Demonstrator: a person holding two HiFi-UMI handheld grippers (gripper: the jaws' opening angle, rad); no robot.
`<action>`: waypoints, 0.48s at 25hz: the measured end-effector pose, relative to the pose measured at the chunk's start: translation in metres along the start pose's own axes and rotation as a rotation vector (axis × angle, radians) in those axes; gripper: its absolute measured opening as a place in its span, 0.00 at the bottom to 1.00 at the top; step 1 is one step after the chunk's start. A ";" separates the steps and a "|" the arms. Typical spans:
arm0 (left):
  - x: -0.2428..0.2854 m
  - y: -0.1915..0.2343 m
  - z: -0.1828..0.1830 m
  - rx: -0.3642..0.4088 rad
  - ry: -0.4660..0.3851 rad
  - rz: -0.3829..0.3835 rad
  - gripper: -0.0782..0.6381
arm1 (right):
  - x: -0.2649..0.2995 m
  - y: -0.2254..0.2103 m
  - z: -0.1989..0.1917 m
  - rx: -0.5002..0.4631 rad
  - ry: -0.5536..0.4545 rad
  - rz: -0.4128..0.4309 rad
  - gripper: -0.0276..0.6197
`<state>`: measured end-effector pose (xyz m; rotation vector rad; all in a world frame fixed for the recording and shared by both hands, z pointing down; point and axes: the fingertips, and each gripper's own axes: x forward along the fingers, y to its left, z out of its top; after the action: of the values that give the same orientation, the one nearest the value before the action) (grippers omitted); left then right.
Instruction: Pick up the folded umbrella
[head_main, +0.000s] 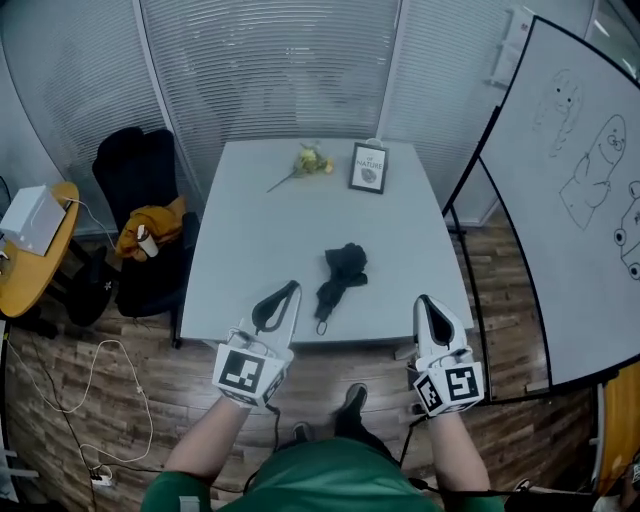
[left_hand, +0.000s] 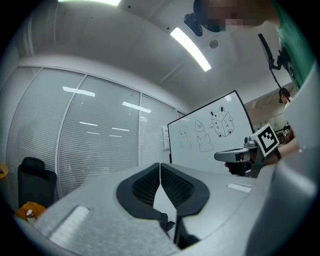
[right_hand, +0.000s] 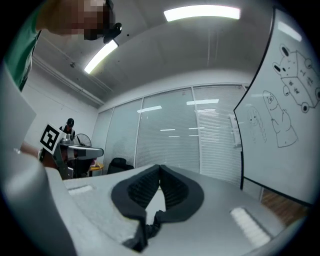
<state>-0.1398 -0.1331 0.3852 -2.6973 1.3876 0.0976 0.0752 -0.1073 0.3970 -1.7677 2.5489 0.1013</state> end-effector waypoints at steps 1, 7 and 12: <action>0.006 0.001 -0.003 0.004 0.009 0.007 0.13 | 0.006 -0.003 -0.002 0.018 -0.011 0.021 0.05; 0.055 0.010 -0.021 0.007 0.050 0.067 0.13 | 0.054 -0.023 -0.015 0.017 -0.012 0.129 0.05; 0.103 0.014 -0.051 0.027 0.137 0.126 0.13 | 0.081 -0.062 -0.019 0.028 -0.012 0.168 0.05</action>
<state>-0.0912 -0.2303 0.4236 -2.6369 1.5851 -0.0975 0.1046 -0.2055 0.4081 -1.5360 2.6723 0.0805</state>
